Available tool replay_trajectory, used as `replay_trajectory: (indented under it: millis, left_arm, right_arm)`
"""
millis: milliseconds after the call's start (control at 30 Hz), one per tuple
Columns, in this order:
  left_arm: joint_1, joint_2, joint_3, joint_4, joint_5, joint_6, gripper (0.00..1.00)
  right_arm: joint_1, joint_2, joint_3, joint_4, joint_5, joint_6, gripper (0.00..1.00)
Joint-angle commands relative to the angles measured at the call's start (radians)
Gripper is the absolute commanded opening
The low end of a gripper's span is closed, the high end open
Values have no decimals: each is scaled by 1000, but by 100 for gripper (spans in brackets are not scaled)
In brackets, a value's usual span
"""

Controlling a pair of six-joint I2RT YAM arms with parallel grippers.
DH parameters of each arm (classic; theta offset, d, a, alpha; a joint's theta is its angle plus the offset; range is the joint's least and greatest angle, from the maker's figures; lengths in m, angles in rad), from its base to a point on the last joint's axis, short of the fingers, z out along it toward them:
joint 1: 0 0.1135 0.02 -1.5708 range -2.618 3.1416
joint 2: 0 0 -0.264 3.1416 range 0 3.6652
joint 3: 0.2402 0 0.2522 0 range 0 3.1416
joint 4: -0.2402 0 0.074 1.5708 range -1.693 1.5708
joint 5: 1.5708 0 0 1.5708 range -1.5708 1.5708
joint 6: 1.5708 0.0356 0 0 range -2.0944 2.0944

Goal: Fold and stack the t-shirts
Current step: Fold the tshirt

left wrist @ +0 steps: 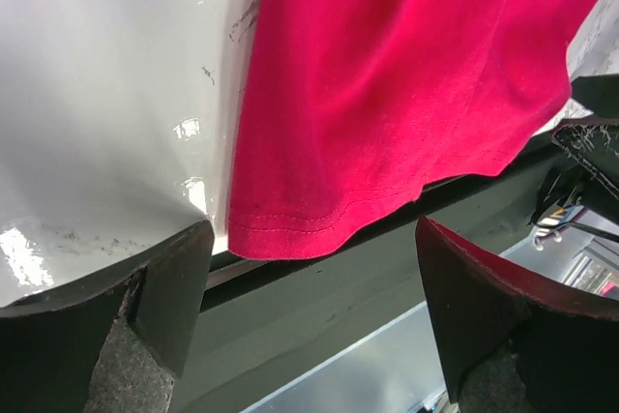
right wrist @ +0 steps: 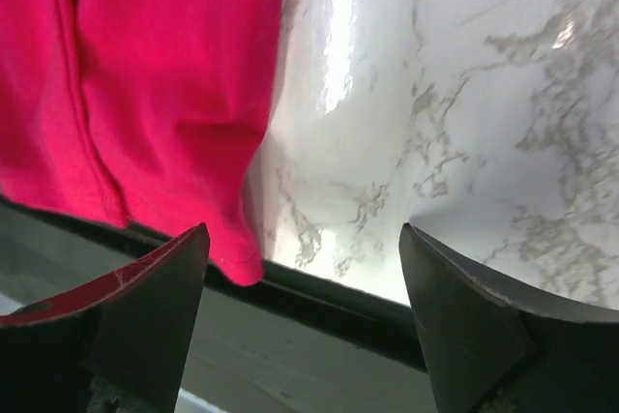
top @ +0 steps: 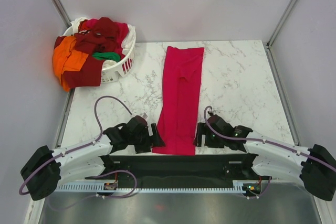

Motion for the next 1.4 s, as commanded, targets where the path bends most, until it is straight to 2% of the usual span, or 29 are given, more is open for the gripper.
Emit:
replay_trajectory:
  millis: [0, 167, 367, 433, 467, 500, 533, 567, 633, 667, 700, 733, 800, 967, 1100, 1200, 1367]
  left_arm:
    - [-12, -23, -34, -6, -37, -45, 91]
    - [-13, 3, -11, -6, -46, -17, 83]
    - [-16, 30, 3, -3, -62, -12, 74]
    - [-16, 32, 4, -3, -68, -11, 71]
    - [-18, 32, 7, -5, -68, -11, 67]
    - [-16, 33, 9, -3, -72, -9, 63]
    - [-16, 35, 12, -2, -74, -6, 54]
    - [-16, 36, 13, 0, -75, -5, 48]
    - [-18, 44, 19, 0, -77, 10, 34]
    - [-16, 46, 27, 0, -75, 17, 17]
    - [-19, 50, 32, -2, -75, 23, 7]
    - [-18, 53, 35, 0, -77, 33, 2]
    - [-24, 59, 41, 0, -74, 37, 2]
    - [-68, 49, 42, -3, -80, -2, 2]
    - [-172, 64, 68, -2, -100, -92, 2]
    - [-255, 93, 125, -2, -123, -141, 2]
    - [-318, 161, 219, -5, -126, -175, 2]
  right_arm:
    - [6, -50, -58, 24, -90, 65, 87]
    - [54, -34, -104, 158, -140, 130, 79]
    - [150, 41, -114, 249, -122, 199, 64]
    - [164, 61, -118, 262, -109, 213, 57]
    - [172, 68, -118, 275, -103, 213, 48]
    - [174, 74, -118, 282, -102, 211, 44]
    - [174, 83, -117, 281, -94, 205, 40]
    - [174, 86, -117, 278, -71, 199, 32]
    - [172, 89, -112, 270, -53, 191, 26]
    - [174, 89, -111, 267, -48, 187, 17]
    - [175, 86, -111, 266, -48, 182, 13]
    - [175, 74, -108, 261, -25, 181, 9]
    - [174, 37, -98, 234, -8, 171, 0]
    - [174, -93, -52, 61, 55, 164, 0]
    - [174, -271, -19, -90, 82, 176, 0]
    - [174, -352, 3, -181, 63, 185, 0]
    - [177, -431, 55, -302, 35, 191, 0]
